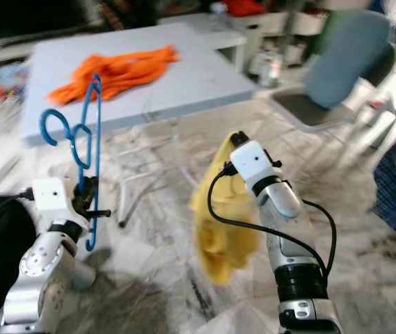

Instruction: Hang hanger

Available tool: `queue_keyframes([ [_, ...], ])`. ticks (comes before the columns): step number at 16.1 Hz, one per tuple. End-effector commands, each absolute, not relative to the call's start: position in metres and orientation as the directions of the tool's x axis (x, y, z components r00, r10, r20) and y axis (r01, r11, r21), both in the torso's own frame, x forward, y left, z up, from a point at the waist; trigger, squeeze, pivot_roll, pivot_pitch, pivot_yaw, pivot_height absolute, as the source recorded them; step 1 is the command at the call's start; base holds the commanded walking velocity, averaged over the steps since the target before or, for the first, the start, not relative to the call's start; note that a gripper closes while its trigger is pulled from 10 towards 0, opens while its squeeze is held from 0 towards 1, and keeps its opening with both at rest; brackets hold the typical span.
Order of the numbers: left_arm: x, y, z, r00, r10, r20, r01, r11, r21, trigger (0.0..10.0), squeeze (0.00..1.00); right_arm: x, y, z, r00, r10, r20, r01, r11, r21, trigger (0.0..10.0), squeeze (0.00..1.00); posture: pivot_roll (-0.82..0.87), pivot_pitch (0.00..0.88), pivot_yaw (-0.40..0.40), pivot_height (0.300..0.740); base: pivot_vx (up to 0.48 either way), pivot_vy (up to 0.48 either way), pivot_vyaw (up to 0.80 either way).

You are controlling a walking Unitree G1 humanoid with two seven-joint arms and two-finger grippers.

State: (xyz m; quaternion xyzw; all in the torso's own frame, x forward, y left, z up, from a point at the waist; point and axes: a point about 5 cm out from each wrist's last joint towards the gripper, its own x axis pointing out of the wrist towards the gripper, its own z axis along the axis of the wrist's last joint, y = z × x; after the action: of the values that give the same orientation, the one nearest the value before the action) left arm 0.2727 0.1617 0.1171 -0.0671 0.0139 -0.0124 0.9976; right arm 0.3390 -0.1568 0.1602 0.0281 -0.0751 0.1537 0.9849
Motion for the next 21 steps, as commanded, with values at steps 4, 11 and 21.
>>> queue_keyframes([
  [4, 0.275, 0.157, 0.12, 1.0, -0.015, -0.025, 0.012, 0.992, -0.127, 10.0, 0.0, 0.342, -0.161, 0.18, 0.932, 0.295, 0.21, -0.303, 0.953, 0.009, 10.0, 0.0, -0.07, 0.0, 0.012, 0.74, 0.298, 0.0, 0.0],
  [11, 0.277, 0.158, 0.12, 1.0, -0.002, -0.027, -0.002, 0.991, -0.131, 10.0, 0.0, 0.349, -0.152, 0.172, 0.954, 0.268, 0.137, -0.298, 0.906, 0.301, 10.0, 0.0, -0.06, 0.0, 0.008, 0.74, 0.3, 0.0, 0.0],
  [21, 0.273, 0.178, 0.127, 0.995, 0.096, -0.002, -0.096, 0.99, -0.099, 10.0, 0.0, 0.331, -0.152, 0.156, 0.946, 0.313, 0.086, -0.321, 0.864, 0.387, 10.0, 0.0, -0.05, 0.0, -0.002, 0.74, 0.3, 0.0, 0.0],
])
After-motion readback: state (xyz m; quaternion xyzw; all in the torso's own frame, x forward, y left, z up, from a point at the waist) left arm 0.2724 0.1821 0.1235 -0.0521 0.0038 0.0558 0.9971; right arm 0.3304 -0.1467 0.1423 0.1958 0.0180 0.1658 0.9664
